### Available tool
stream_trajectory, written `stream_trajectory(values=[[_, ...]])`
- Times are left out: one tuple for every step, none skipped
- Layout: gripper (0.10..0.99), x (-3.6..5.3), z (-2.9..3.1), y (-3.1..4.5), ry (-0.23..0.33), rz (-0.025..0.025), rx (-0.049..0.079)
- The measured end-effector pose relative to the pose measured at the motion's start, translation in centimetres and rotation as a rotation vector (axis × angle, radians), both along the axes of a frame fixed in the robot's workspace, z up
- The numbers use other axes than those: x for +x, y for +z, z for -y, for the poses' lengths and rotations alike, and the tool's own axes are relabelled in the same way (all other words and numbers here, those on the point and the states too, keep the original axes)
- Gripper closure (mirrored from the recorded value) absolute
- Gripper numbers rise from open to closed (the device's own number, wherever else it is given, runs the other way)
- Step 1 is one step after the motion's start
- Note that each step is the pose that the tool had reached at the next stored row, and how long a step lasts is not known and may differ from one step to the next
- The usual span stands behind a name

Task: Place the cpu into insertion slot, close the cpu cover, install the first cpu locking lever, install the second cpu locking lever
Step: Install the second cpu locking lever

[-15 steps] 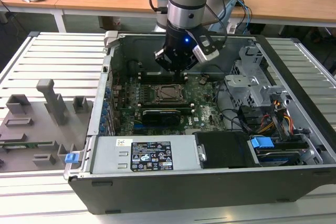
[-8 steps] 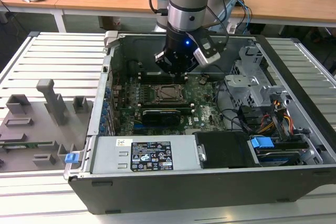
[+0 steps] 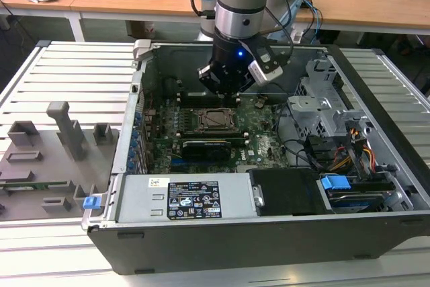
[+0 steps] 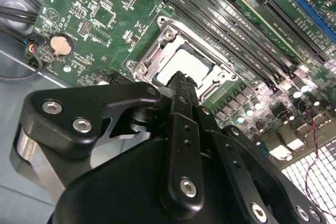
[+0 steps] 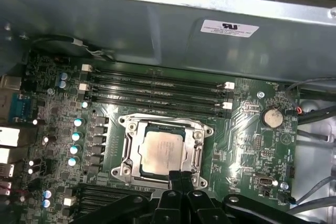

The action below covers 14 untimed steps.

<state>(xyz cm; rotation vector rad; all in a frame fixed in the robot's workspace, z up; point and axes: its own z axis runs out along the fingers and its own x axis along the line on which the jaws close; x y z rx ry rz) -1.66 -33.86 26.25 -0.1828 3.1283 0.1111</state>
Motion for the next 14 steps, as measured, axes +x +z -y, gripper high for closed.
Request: stream_trajectory(values=[[0.980,0.00,0.00,0.08,0.000,0.0000,0.000],[0.980,0.00,0.01,0.07,0.000,0.0002,0.000],[0.980,0.01,0.06,0.08,0.000,0.0000,0.000],[0.980,0.00,0.16,0.08,0.000,0.0000,0.000],[0.980,0.00,0.27,0.07,0.000,0.0000,0.000],[0.980,0.00,0.43,0.05,0.000,0.0000,0.000],[0.980,0.00,0.52,0.04,0.000,0.0000,0.000],[0.980,0.00,0.59,0.03,0.000,0.0000,0.000],[0.980,0.00,0.68,0.01,0.000,0.0000,0.000],[0.980,0.00,0.70,0.00,0.000,0.0001,0.000],[0.980,0.00,0.71,-0.02,0.000,0.0001,0.000],[0.980,0.00,0.75,-0.02,0.000,0.0000,0.000],[0.980,0.00,0.77,-0.03,0.000,0.0000,0.000],[0.980,0.00,0.80,-0.03,0.000,0.0000,0.000]])
